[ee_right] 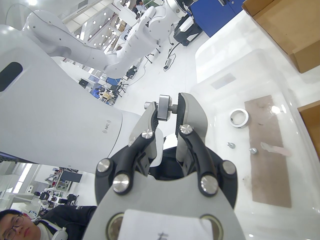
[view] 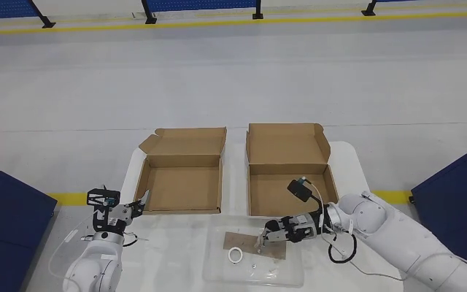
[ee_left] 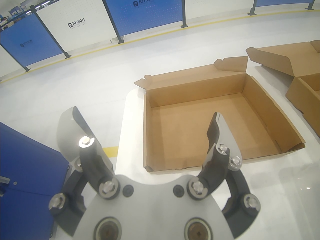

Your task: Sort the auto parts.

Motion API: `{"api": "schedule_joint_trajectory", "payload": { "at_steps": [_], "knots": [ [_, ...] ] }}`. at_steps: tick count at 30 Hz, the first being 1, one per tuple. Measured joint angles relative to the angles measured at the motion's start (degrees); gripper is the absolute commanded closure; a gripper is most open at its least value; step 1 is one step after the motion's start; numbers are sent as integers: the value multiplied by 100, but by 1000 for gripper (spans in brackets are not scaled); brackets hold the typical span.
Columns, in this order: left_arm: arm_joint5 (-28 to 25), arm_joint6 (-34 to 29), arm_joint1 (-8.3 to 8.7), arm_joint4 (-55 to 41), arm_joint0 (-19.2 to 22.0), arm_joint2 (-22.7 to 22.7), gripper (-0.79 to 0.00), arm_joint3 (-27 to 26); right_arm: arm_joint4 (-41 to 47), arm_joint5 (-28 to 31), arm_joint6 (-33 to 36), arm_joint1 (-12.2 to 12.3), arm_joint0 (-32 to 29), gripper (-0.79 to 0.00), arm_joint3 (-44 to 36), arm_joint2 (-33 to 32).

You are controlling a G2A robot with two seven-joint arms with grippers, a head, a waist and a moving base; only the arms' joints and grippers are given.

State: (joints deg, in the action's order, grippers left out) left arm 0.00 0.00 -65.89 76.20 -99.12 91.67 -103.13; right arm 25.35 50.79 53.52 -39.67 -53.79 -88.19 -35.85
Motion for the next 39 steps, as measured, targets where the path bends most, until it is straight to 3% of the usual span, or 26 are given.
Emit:
{"api": "schedule_joint_trajectory", "payload": {
  "at_steps": [9,14,24,31,39],
  "knots": [
    [0,0,0,0,0,0,-785,0,38,-92,-92,-28,-80,0,-126,8],
    [0,0,0,0,0,0,-785,0,621,-71,78,6,-107,0,-141,-93],
    [0,0,0,0,0,0,-785,0,1146,384,-384,585,-385,0,-813,-373],
    [0,0,0,0,0,0,-785,0,1493,638,-636,1031,-397,0,-1273,-184],
    [0,0,0,0,0,0,-785,0,1504,637,-636,1041,-391,0,-1282,-173]
  ]
}}
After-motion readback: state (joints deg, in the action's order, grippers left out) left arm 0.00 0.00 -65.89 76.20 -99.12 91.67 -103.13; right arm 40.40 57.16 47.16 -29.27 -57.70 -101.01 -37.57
